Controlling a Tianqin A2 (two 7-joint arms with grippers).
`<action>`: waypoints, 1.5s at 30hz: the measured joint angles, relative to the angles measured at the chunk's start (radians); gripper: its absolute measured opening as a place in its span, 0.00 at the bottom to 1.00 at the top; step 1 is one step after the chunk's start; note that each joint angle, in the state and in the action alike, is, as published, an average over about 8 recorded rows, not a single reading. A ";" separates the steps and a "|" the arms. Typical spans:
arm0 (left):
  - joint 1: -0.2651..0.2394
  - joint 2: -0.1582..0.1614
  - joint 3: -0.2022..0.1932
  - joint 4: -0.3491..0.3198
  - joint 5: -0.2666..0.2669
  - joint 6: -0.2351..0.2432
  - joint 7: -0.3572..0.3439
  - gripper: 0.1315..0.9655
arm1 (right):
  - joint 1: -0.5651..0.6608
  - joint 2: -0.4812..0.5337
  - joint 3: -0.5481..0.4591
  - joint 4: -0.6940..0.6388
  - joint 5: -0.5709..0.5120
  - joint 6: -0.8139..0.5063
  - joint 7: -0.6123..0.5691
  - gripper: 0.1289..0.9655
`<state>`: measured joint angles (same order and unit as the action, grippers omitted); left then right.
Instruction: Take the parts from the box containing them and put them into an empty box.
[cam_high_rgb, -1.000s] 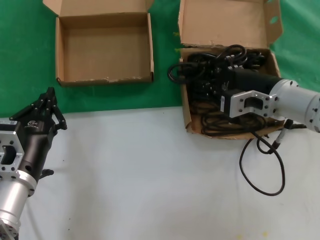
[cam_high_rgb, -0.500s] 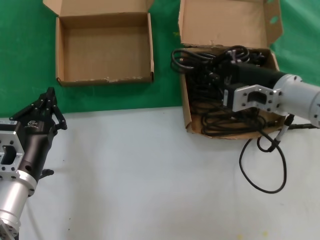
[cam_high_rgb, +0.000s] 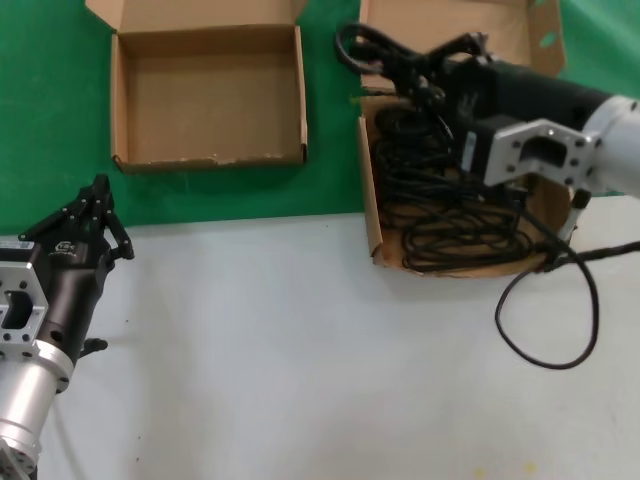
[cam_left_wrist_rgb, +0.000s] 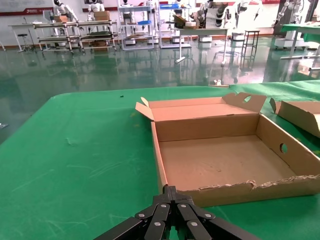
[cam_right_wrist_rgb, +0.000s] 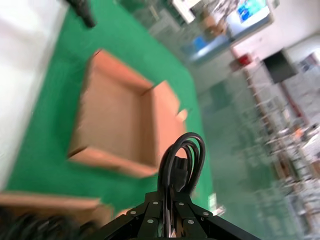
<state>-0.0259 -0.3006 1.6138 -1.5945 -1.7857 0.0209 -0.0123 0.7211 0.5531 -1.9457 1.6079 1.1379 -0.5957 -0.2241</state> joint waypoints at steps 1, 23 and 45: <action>0.000 0.000 0.000 0.000 0.000 0.000 0.000 0.02 | 0.003 -0.003 0.002 0.019 -0.008 -0.004 0.008 0.04; 0.000 0.000 0.000 0.000 0.000 0.000 0.000 0.02 | 0.167 -0.313 -0.153 -0.180 -0.025 0.098 -0.152 0.04; 0.000 0.000 0.000 0.000 0.000 0.000 0.000 0.02 | 0.137 -0.345 -0.183 -0.313 0.097 0.207 -0.346 0.19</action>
<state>-0.0259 -0.3006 1.6138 -1.5945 -1.7857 0.0209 -0.0123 0.8579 0.2079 -2.1287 1.2951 1.2350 -0.3888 -0.5701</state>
